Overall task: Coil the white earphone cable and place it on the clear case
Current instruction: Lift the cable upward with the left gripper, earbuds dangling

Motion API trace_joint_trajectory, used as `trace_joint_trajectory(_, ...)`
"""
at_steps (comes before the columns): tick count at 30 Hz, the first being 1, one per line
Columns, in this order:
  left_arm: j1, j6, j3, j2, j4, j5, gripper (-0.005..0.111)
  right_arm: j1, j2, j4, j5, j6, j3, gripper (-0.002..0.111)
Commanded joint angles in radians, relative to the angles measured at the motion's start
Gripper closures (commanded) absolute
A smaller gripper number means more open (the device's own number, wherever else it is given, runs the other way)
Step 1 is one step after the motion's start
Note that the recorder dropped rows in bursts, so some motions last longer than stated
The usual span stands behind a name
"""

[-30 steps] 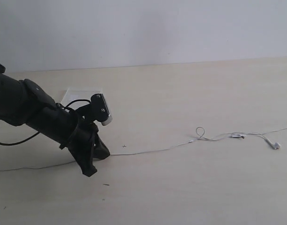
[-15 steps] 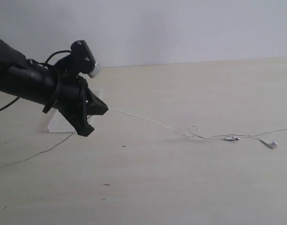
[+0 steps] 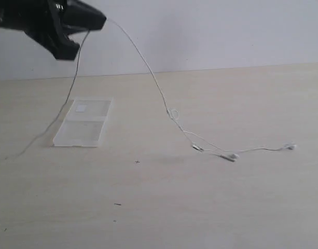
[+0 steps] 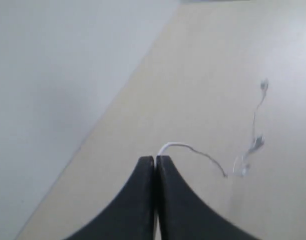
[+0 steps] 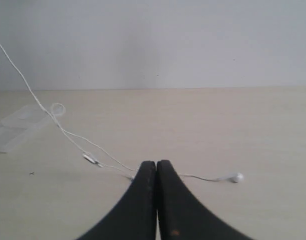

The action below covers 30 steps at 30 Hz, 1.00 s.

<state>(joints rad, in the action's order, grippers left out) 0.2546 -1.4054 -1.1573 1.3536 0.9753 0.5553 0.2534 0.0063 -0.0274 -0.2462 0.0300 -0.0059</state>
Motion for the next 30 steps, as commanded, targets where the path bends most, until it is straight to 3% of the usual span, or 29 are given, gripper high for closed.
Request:
trace_joint_trajectory(1, 0.005, 0.075, -0.091, -0.056, 0.004, 0.051, 0.107, -0.005, -0.006, -0.001, -0.001, -0.002, 0.006, 0.108)
trace_joint_trajectory(17, 0.005, 0.236, -0.314, -0.133, -0.042, 0.120, 0.107, -0.005, -0.006, -0.001, -0.001, -0.002, 0.006, 0.108)
trace_joint_trajectory(30, 0.005, 0.261, -0.398, -0.179, -0.053, 0.154, 0.107, -0.005, -0.006, -0.001, -0.001, -0.004, 0.006, 0.108)
